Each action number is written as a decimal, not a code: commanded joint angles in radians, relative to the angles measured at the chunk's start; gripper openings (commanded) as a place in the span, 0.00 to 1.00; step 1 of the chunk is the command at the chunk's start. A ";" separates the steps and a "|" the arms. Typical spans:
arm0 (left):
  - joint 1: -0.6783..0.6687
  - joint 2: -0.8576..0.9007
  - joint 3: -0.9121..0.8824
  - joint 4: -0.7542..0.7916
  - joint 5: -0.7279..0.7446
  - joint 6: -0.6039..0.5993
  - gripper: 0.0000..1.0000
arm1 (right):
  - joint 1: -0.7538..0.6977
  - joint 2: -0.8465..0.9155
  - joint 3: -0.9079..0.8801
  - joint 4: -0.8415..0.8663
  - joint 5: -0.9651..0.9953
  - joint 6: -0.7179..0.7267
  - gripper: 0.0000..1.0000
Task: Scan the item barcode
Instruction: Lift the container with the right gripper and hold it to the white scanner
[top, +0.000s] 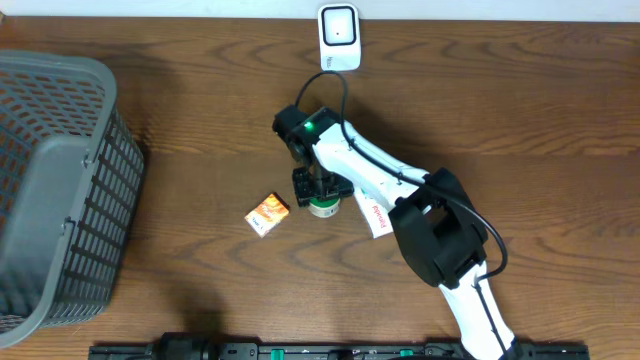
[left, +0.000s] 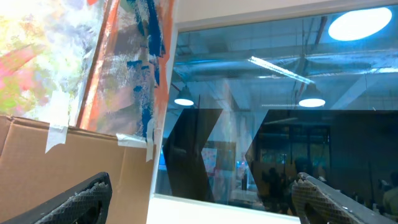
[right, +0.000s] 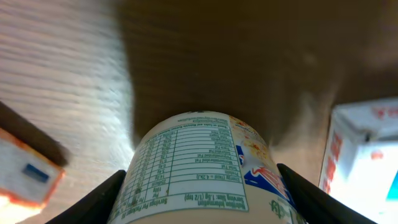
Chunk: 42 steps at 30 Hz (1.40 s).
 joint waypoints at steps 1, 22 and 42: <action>0.005 -0.002 -0.007 0.002 0.010 -0.002 0.93 | -0.048 0.006 0.052 -0.033 -0.154 0.071 0.64; 0.005 -0.002 -0.022 0.003 0.010 -0.002 0.93 | -0.251 0.006 0.195 -0.425 -0.432 -0.078 0.62; 0.005 -0.002 -0.023 0.010 0.010 -0.001 0.93 | -0.230 0.006 0.601 -0.198 -0.329 -0.218 0.49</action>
